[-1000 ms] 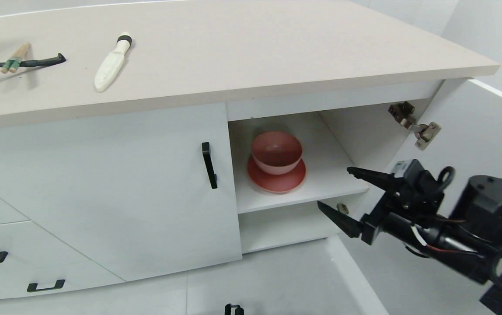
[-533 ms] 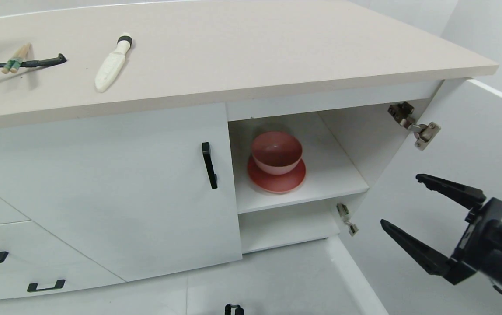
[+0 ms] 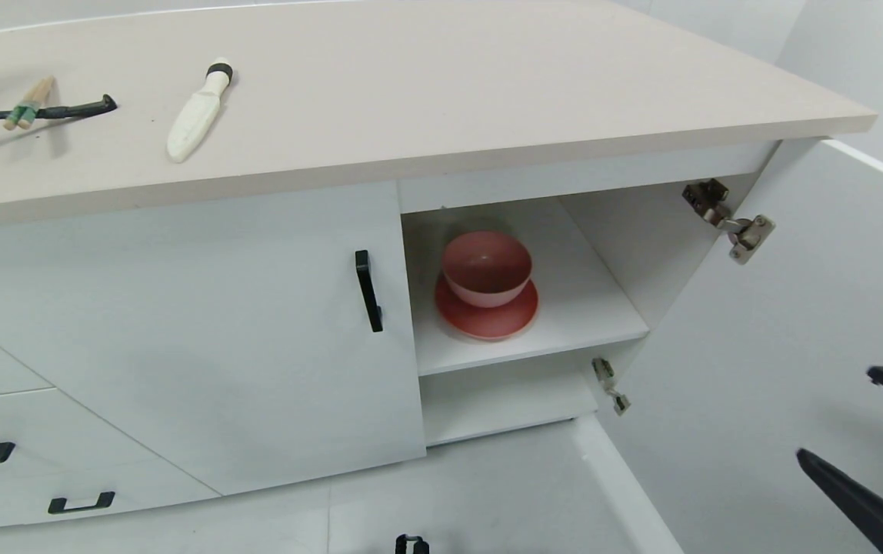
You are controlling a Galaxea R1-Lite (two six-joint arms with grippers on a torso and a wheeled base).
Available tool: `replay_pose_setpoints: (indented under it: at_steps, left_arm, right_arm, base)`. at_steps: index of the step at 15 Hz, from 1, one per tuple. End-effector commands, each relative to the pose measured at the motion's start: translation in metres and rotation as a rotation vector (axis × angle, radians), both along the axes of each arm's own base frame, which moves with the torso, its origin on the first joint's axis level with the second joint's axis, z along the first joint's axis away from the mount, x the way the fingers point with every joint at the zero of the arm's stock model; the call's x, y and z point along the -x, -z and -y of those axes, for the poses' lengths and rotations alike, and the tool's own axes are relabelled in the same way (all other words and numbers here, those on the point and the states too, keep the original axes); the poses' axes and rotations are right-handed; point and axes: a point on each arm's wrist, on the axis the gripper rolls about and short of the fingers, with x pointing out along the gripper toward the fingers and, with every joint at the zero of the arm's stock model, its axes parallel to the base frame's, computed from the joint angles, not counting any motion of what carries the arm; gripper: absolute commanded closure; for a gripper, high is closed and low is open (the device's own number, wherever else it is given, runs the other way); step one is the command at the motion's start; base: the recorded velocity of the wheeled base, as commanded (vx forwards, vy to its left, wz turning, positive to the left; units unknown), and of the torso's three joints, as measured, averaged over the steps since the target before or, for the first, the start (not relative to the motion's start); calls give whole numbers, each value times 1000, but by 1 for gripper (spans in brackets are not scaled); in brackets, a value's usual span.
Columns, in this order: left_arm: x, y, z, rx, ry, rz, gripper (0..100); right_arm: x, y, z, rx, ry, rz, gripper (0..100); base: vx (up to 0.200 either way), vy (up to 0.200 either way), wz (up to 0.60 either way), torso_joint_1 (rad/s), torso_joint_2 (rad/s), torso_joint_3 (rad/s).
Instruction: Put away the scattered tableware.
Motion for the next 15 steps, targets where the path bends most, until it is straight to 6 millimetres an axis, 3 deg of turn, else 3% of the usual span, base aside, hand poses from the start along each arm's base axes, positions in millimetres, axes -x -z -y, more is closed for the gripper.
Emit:
replay_pose_setpoints:
  at_steps: [1, 3, 6, 8, 10, 12, 15]
  left_arm:
    - [0, 0, 0, 0, 1, -1, 0]
    - [0, 0, 0, 0, 1, -1, 0]
    - [0, 0, 0, 0, 1, -3, 0]
    - [0, 0, 0, 0, 1, -3, 0]
    - [0, 0, 0, 0, 1, -3, 0]
    - [0, 0, 0, 1, 1, -3, 0]
    - [0, 0, 0, 3, 3, -1, 0]
  right_arm:
    - [83, 32, 17, -118, 90, 85, 0]
    - [98, 45, 15, -139, 127, 110, 0]
    - [96, 62, 16, -154, 172, -8, 0]
    - [95, 63, 18, -149, 283, -3, 0]
    - [95, 69, 23, -145, 505, -46, 0]
    - [95, 69, 23, -201, 510, -59, 0]
    - [95, 69, 23, -193, 510, -55, 0]
  base:
    - [0, 0, 0, 0, 0, 0]
    - [-100, 0, 0, 1, 1, -1]
    - [-200, 0, 0, 2, 5, 4]
    - [-200, 0, 0, 0, -2, 0]
    - [-200, 0, 0, 0, 2, 2]
    - [-200, 0, 0, 2, 12, 2]
    - [-200, -200, 0, 2, 5, 2]
